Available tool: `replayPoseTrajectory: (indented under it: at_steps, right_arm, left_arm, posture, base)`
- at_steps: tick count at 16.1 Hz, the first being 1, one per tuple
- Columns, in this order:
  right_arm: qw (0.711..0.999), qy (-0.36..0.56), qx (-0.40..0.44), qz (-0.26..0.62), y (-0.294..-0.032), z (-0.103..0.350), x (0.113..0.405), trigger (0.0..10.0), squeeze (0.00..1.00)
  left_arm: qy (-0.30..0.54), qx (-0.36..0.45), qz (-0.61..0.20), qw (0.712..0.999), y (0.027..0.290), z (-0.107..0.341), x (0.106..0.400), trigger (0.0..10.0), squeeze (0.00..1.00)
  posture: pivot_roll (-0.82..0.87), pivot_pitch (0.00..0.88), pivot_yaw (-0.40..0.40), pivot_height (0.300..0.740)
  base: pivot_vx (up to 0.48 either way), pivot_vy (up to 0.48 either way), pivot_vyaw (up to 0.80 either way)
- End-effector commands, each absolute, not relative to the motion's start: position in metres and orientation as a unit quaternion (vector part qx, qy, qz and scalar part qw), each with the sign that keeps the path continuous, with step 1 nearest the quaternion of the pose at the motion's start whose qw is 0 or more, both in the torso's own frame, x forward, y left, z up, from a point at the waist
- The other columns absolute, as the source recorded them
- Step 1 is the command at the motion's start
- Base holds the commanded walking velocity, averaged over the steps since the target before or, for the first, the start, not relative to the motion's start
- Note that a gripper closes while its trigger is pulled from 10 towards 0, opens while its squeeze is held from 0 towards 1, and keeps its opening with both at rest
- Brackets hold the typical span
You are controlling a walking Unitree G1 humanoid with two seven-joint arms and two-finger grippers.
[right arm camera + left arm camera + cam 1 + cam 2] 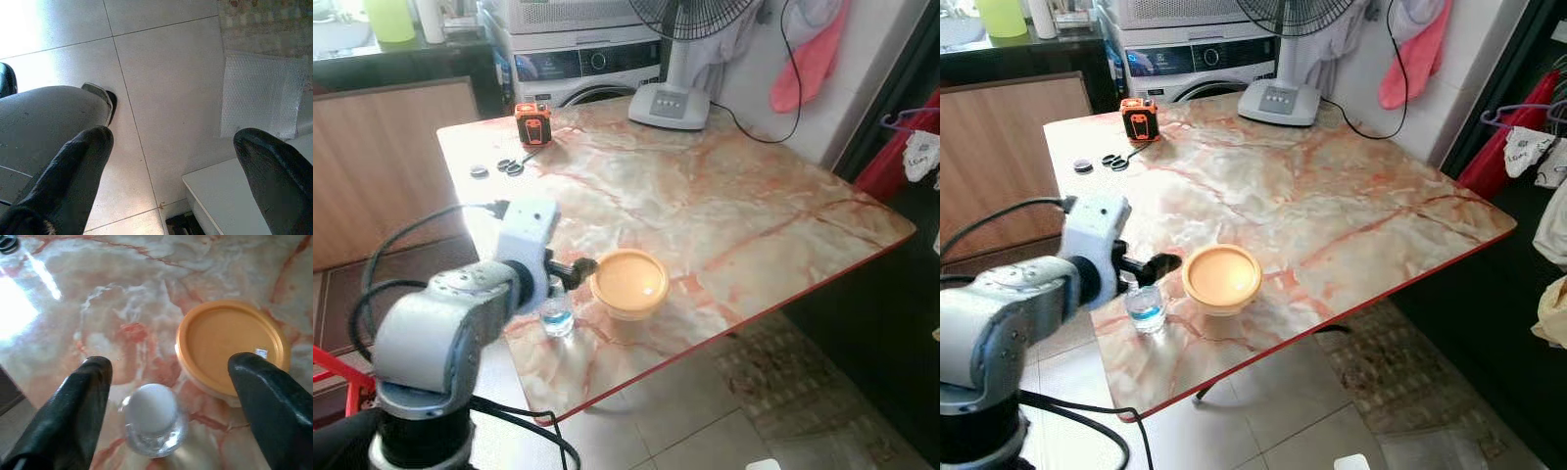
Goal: Restocking fridge
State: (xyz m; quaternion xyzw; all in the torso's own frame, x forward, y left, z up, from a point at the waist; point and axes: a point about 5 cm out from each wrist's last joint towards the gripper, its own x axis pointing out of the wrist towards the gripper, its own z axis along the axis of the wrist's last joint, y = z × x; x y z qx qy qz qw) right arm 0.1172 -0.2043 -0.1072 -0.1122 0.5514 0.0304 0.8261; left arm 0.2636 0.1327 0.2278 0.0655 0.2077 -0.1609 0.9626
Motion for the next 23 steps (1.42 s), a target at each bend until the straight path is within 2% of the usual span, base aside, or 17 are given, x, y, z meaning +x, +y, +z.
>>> replayPoseTrajectory:
  at_steps: [1, 2, 3, 4, 12, 14, 19, 23]
  right_arm:
    - [0.821, 0.559, -0.110, 0.035, -0.204, -0.109, 0.113, 10.0, 0.00]
    - [0.821, 0.559, -0.110, 0.035, -0.204, -0.109, 0.113, 10.0, 0.00]
    - [0.821, 0.559, -0.110, 0.035, -0.204, -0.109, 0.113, 10.0, 0.00]
    - [0.821, 0.560, -0.110, 0.035, -0.203, -0.109, 0.113, 10.0, 0.00]
    - [0.820, 0.561, -0.108, 0.034, -0.203, -0.109, 0.113, 10.0, 0.00]
    - [0.820, 0.561, -0.108, 0.035, -0.203, -0.109, 0.112, 10.0, 0.00]
    - [0.820, 0.562, -0.106, 0.035, -0.202, -0.109, 0.111, 10.0, 0.00]
    - [0.819, 0.563, -0.106, 0.036, -0.201, -0.110, 0.111, 10.0, 0.00]
  left_arm:
    - [0.205, 0.067, -0.162, 0.963, 0.132, 0.232, 0.261, 10.0, 1.00]
    - [0.211, 0.063, -0.163, 0.962, 0.132, 0.231, 0.261, 10.0, 1.00]
    - [0.210, 0.044, -0.163, 0.963, 0.133, 0.232, 0.262, 10.0, 0.62]
    - [0.213, 0.028, -0.157, 0.964, 0.136, 0.231, 0.264, 10.0, 0.00]
    - [0.239, -0.018, -0.149, 0.959, 0.142, 0.223, 0.271, 10.0, 0.00]
    - [0.243, 0.005, -0.165, 0.956, 0.143, 0.224, 0.271, 10.0, 0.00]
    - [0.263, 0.120, -0.196, 0.937, 0.149, 0.227, 0.265, 10.0, 0.00]
    - [0.268, 0.126, -0.222, 0.929, 0.146, 0.225, 0.263, 10.0, 0.00]
  posture:
    - [0.11, 0.000, -0.073, 0.722]
    - [0.11, 0.000, -0.073, 0.722]
    - [0.11, 0.000, -0.073, 0.722]
    - [0.12, 0.000, -0.072, 0.722]
    - [0.12, 0.000, -0.060, 0.722]
    - [0.12, 0.000, -0.057, 0.722]
    - [0.12, 0.000, -0.045, 0.722]
    - [0.11, 0.000, -0.046, 0.722]
  base:
    - [0.000, 0.000, 0.00]
    - [0.000, 0.000, 0.00]
    - [0.000, 0.000, 0.00]
    - [0.000, 0.000, 0.00]
    - [0.000, 0.000, 0.00]
    - [0.000, 0.000, 0.00]
    - [0.000, 0.000, 0.00]
    - [0.000, 0.000, 0.00]
